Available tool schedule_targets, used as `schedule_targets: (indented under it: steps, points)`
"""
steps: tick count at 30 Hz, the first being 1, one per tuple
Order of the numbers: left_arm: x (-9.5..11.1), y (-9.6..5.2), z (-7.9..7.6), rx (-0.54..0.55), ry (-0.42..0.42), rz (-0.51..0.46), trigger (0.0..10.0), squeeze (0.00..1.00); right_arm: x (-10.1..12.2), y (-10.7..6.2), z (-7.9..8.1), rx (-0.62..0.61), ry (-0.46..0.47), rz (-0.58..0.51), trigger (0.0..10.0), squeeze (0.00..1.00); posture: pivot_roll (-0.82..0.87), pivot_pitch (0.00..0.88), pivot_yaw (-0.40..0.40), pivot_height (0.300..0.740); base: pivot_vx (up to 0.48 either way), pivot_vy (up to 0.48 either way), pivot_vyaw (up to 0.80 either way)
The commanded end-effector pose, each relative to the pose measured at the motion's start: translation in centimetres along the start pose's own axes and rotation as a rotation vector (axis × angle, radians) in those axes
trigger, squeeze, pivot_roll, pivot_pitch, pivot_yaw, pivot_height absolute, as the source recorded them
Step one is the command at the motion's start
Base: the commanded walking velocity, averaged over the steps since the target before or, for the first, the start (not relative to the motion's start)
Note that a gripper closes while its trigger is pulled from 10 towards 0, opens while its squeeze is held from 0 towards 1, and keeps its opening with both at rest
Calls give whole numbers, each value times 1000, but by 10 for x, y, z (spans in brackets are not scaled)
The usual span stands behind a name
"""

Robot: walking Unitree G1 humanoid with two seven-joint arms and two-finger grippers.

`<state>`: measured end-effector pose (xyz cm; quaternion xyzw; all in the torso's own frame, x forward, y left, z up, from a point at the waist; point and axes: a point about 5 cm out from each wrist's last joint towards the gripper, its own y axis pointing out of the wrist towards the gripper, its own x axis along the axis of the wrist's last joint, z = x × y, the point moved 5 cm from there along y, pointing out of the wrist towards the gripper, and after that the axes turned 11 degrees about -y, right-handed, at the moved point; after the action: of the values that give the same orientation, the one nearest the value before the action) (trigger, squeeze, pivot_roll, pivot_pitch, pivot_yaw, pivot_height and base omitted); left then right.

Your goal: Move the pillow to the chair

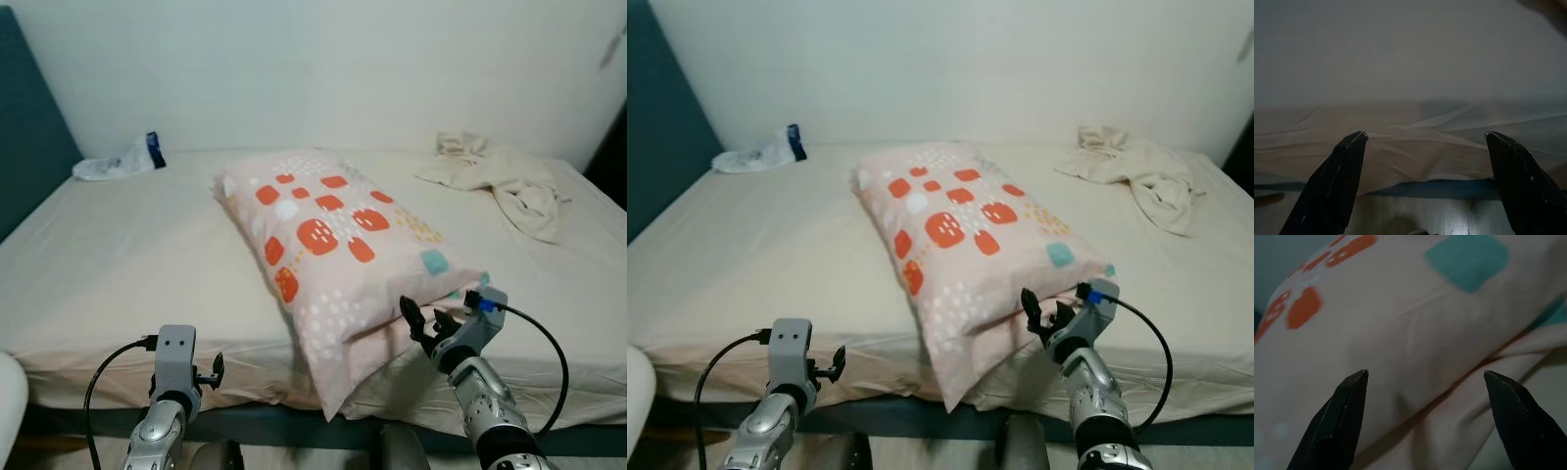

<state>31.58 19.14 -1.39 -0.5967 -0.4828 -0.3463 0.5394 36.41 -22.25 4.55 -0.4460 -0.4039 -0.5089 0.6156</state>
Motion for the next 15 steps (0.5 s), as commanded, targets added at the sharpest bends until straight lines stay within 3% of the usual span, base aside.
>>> schedule_targets:
  steps: [1,8,12,15]
  points:
    - [0,-3,8,7,15,-2,10000,0,11,3,-1,-1,15,-35,10000,0,-43,32,16,530,0,0,0]
    - [-3,-11,10,-5,31,-1,10000,0,20,0,-13,-21,85,-88,10000,0,-13,77,39,505,0,0,0]
    - [-2,-19,15,-11,48,-3,10000,0,23,2,3,81,148,-132,10000,0,10,109,55,505,0,0,0]
    - [-2,-27,22,-11,65,0,10000,0,41,2,27,255,248,-243,10000,0,37,137,66,505,0,0,0]
